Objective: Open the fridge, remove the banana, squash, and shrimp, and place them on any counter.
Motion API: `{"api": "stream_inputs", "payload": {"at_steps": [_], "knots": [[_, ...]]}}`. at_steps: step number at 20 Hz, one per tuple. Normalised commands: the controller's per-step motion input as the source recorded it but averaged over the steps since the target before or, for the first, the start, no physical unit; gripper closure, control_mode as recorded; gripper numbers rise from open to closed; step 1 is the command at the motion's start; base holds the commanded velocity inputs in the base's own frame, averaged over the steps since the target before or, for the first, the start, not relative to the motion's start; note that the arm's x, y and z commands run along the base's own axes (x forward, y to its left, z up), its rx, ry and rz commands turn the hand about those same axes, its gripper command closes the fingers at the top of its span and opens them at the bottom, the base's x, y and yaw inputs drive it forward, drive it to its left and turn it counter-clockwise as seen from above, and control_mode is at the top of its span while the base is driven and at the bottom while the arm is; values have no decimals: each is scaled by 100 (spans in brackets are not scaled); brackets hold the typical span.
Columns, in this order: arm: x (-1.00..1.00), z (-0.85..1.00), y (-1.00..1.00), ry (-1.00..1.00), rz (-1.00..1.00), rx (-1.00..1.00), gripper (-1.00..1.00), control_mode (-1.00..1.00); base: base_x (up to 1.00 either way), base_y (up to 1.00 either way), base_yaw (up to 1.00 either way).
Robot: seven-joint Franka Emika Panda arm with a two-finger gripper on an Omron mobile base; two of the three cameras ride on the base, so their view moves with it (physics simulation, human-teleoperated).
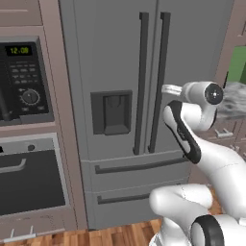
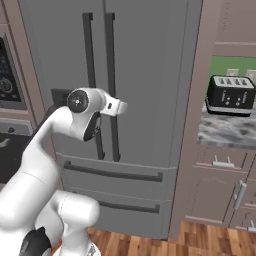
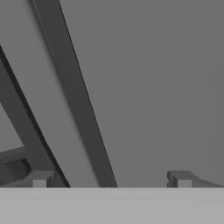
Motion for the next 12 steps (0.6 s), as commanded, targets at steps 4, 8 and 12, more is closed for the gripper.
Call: {"api": "stream_inputs", "payload": {"at_steps": [4, 8, 12], "knots": [[42, 21, 0, 1, 0, 2, -100, -100, 0, 0, 0], [35, 26, 0, 1, 0, 1, -100, -100, 0, 0, 0], [38, 15, 0, 1, 0, 0, -100, -100, 0, 0, 0]]}}
